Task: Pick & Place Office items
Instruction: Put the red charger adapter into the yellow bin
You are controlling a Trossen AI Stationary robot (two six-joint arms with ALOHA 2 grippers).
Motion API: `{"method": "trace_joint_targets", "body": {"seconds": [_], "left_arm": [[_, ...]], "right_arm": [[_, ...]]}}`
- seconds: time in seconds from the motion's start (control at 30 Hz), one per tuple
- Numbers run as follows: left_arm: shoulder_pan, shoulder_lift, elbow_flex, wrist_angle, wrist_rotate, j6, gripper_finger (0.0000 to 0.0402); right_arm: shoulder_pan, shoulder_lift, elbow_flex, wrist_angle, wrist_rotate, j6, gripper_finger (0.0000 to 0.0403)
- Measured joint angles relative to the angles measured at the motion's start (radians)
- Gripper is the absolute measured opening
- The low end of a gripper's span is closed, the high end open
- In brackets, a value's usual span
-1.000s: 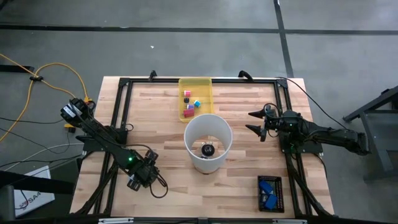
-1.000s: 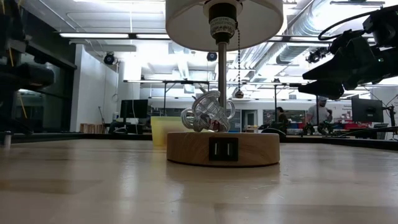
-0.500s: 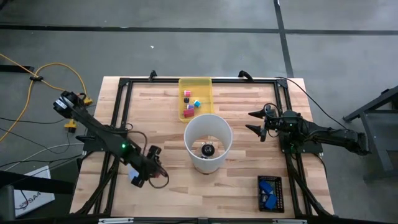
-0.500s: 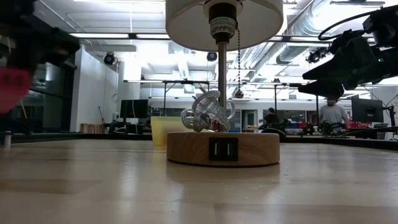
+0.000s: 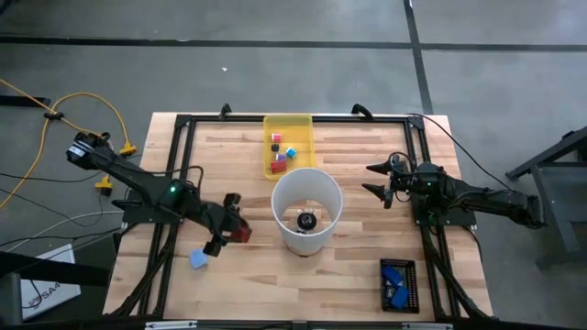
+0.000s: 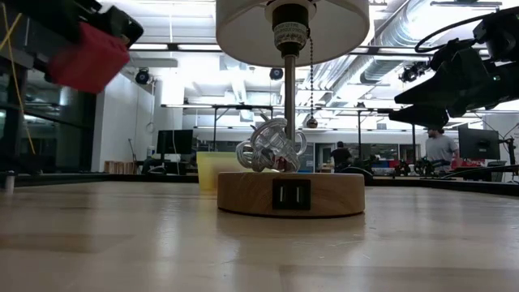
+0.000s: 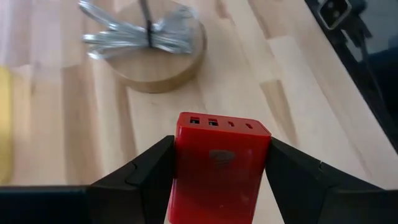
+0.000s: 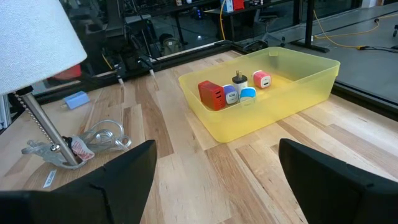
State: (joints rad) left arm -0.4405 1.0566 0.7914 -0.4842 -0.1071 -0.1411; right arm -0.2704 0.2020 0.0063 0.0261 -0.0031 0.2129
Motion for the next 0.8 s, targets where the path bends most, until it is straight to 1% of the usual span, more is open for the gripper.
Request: {"method": "trace_joint_targets", "body": {"seconds": [0.2,0.33,0.5,0.8], "left_arm": [[0.054,-0.005,0.000,-0.001,0.000,0.017,0.0214],[0.111,-0.005,0.000,0.000,0.004,0.050,0.0214],[0.225,-0.007,0.000,0.021,0.020,0.098,0.0214],[0.470,-0.007,0.000,0.088,0.126,0.247,0.0214]], "right_arm": [[0.000,0.000,0.000,0.000,0.000,0.000,0.0325],[0.000,0.000,0.000,0.000,0.000,0.000,0.0325],[0.000,0.000,0.000,0.000,0.000,0.000,0.0325],[0.000,0.000,0.000,0.000,0.000,0.000,0.0325]]}}
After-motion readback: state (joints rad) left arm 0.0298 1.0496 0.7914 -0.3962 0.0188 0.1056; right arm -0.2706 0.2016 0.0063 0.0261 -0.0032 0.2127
